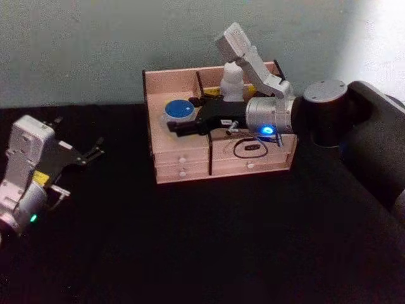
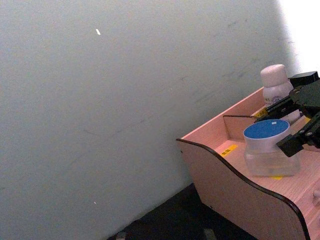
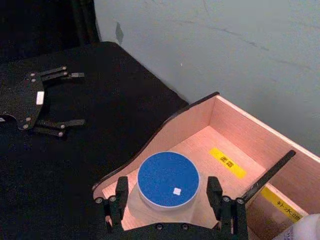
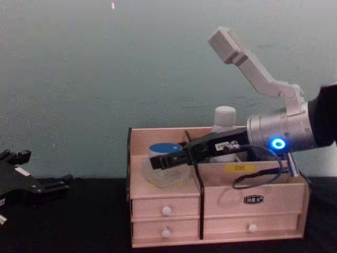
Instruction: Pick up the facial cleanser and watermelon frost from the table and place them into the tiered storage box.
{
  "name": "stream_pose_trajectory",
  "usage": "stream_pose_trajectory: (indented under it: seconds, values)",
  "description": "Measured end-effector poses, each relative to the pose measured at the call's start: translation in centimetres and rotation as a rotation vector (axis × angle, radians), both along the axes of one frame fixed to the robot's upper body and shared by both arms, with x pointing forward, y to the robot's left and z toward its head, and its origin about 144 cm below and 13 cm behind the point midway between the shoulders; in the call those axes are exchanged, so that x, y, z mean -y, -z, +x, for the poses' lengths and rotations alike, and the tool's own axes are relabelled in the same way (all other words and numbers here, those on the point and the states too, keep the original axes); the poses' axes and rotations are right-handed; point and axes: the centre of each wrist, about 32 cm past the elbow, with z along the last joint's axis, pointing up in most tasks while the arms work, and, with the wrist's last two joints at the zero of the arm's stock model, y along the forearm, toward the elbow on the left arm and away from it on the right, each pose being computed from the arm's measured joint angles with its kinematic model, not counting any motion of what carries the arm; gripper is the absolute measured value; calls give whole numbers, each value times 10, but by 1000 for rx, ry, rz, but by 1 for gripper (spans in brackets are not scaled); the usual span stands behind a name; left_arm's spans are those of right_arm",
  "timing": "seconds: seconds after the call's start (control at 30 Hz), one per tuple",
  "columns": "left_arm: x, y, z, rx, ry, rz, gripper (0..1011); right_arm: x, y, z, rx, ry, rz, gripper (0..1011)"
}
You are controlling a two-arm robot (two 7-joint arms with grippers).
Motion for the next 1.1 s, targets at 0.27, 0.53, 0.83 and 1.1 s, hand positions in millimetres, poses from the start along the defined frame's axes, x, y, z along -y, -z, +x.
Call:
stream_pose_trajectory:
  seconds: [0.27, 0.53, 0.83, 1.1]
  values:
    - [0, 0, 0, 0, 0, 0, 1001, 0, 0, 0, 1, -1, 1, 1002]
    - [0, 0, 0, 0, 0, 0, 1001, 4, -4, -7, 43, 8, 15, 1003]
    - [0, 0, 0, 0, 0, 0, 1001, 24, -13, -31, 98, 2, 48, 1002]
    - [0, 0, 0, 0, 0, 0, 1001, 72, -7, -75, 65, 39, 69, 1003]
